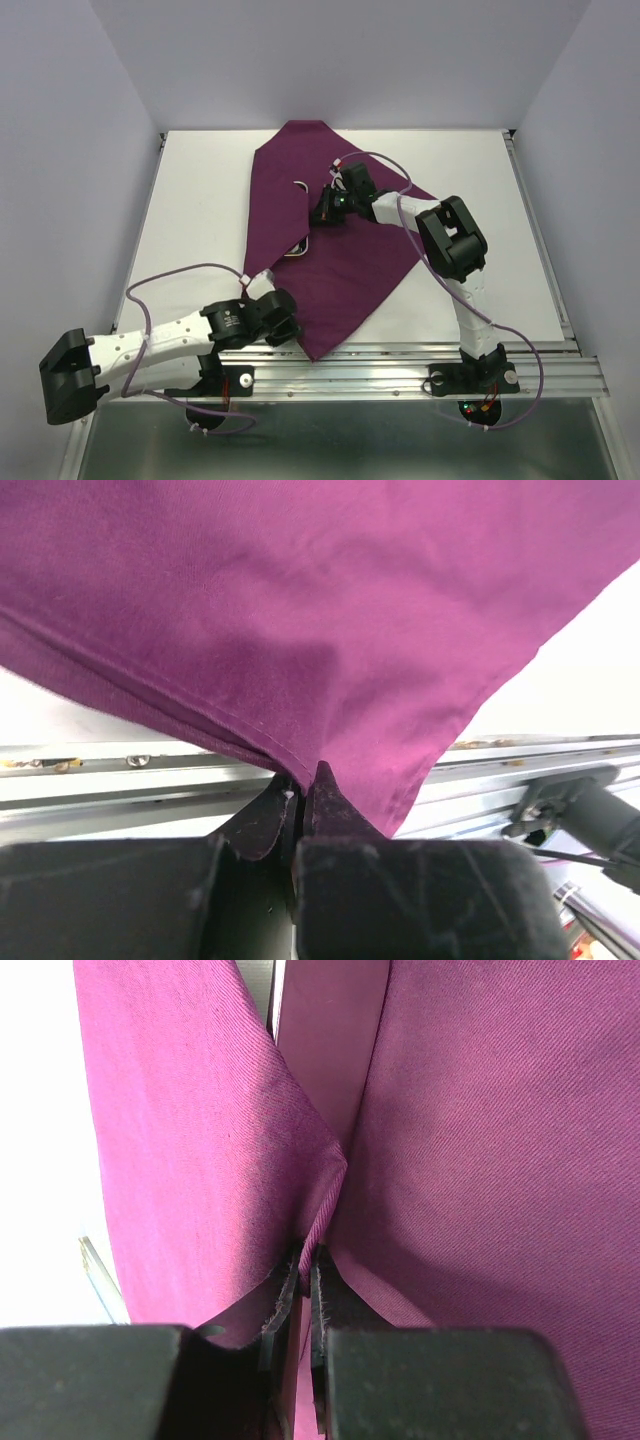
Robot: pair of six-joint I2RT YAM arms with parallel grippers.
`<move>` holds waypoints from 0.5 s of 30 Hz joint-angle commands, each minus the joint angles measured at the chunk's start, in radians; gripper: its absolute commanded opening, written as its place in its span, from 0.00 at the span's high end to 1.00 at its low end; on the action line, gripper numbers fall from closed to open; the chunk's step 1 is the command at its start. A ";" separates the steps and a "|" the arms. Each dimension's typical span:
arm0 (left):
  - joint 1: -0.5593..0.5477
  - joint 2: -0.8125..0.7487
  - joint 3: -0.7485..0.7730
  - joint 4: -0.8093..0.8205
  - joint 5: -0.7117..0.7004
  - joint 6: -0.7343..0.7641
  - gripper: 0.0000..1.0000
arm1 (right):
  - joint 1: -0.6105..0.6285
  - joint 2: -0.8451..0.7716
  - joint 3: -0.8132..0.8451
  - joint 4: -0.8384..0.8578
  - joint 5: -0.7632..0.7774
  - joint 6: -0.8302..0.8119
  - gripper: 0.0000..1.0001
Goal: Prepare the surgical pack
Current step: Pack the surgical kit at the center of the board.
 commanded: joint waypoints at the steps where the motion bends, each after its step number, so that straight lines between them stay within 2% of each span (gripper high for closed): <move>1: 0.005 -0.059 0.120 -0.097 -0.121 0.000 1.00 | 0.017 0.000 0.037 0.010 -0.006 -0.013 0.99; 7: 0.100 -0.081 0.246 -0.173 -0.215 0.120 1.00 | 0.017 -0.005 0.021 0.010 -0.002 -0.015 0.99; 13: 0.296 -0.011 0.336 -0.074 -0.190 0.339 1.00 | 0.017 -0.013 -0.005 0.016 0.001 -0.013 0.99; 15: 0.327 0.034 0.358 -0.033 -0.187 0.375 1.00 | 0.017 -0.017 -0.014 0.017 0.001 -0.013 0.99</move>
